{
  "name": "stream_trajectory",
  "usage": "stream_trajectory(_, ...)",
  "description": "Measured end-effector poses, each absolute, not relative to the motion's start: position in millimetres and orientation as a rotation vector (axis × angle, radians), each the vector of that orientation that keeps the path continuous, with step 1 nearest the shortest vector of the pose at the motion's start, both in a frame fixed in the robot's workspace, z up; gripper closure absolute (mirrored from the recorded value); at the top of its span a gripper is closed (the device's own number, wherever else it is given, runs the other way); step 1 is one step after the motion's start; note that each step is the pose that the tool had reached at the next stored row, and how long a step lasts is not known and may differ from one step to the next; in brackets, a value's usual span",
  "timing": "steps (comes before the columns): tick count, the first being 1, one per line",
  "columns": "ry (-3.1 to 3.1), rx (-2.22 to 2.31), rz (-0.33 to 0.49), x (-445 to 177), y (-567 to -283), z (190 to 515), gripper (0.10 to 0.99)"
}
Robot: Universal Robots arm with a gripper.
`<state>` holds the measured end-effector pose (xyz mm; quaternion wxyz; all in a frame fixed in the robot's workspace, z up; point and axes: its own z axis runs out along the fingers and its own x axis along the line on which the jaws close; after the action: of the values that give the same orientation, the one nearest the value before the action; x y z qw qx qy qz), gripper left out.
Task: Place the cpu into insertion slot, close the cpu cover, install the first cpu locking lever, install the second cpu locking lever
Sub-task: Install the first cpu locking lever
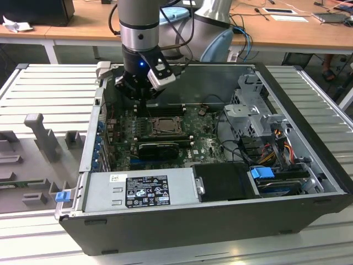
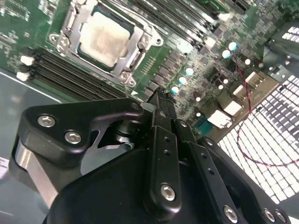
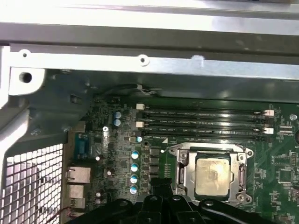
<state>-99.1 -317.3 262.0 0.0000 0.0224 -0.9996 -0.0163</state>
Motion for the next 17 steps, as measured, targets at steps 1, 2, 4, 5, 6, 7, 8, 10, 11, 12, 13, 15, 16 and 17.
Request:
stream_trajectory(1, -3.140, 0.070, -0.051, -100.9, -316.7, 261.9, 0.980)
stream_trajectory(2, -3.140, 0.070, -0.052, -102.4, -315.9, 261.5, 0.980)
stream_trajectory(4, -3.140, 0.070, -0.052, -104.4, -314.4, 261.2, 0.980)
stream_trajectory(5, -3.140, 0.070, -0.053, -105.1, -313.4, 260.8, 0.980)
stream_trajectory(6, -3.140, 0.070, -0.053, -105.3, -312.7, 260.4, 0.980)
stream_trajectory(7, -3.140, 0.070, -0.053, -105.6, -310.7, 259.2, 0.980)
stream_trajectory(8, -3.140, 0.070, -0.053, -105.7, -309.5, 258.7, 0.980)
stream_trajectory(10, -3.140, 0.070, -0.053, -106.4, -306.0, 257.8, 0.980)
stream_trajectory(11, -3.140, 0.070, -0.053, -106.9, -302.2, 257.1, 0.980)
stream_trajectory(12, -3.140, 0.070, -0.053, -107.1, -299.6, 256.4, 0.980)
stream_trajectory(13, -3.140, 0.070, -0.053, -107.3, -298.0, 256.0, 0.980)
stream_trajectory(15, -3.140, 0.070, -0.053, -107.5, -295.1, 255.4, 0.980)
stream_trajectory(16, -3.140, 0.070, -0.053, -107.5, -293.9, 255.1, 0.980)
stream_trajectory(17, -3.140, 0.070, -0.053, -107.5, -292.9, 254.8, 0.980)
